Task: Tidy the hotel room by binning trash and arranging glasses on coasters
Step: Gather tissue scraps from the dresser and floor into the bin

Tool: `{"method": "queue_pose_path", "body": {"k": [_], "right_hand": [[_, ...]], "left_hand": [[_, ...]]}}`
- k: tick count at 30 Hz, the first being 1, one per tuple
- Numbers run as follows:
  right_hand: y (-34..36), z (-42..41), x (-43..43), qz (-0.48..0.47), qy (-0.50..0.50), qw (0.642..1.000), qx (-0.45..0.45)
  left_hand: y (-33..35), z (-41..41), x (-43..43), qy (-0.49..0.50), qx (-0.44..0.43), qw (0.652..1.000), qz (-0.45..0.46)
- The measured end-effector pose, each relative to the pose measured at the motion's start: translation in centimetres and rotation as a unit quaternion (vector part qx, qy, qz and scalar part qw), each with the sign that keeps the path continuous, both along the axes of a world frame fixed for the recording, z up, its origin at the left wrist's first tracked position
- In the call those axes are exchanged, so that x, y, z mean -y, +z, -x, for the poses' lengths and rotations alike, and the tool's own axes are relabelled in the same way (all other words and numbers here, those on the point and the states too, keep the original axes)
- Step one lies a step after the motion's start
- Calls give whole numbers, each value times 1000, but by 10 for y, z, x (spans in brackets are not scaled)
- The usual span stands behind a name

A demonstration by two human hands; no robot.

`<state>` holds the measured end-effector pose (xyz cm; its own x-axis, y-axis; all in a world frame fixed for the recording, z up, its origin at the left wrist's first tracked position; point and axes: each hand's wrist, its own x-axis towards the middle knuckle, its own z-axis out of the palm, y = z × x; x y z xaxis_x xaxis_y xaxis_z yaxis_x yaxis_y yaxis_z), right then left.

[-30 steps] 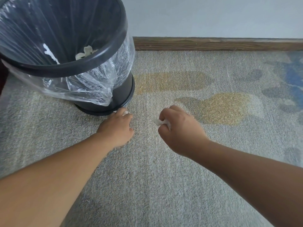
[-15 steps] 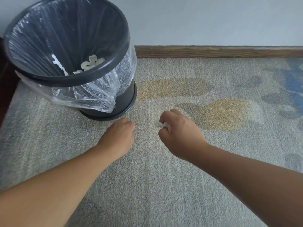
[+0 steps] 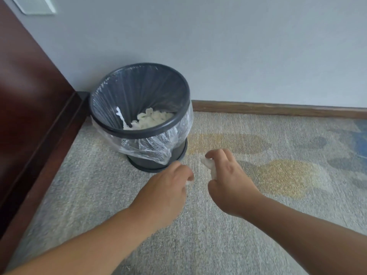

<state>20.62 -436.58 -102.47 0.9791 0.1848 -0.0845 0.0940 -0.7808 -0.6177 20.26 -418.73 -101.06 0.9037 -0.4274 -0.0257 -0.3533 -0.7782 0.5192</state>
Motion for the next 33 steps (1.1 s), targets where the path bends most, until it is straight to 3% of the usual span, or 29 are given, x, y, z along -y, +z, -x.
{"method": "queue_pose_path", "body": {"k": [7,18,28,33], "right_hand": [[31,-9,-19,14,18,995,100],[104,-80,-62,-46,61,987,141],[113,-141,-91,15,58,982,180],[106,-162,-98,80,65,979,177]], "left_hand": [[53,-14,-18,44,69,995,51],[98,-83,-55,119,196,972,53],[103,-134,-77,142,216,965,43],[89,-156,-83,158,180,971,9]]}}
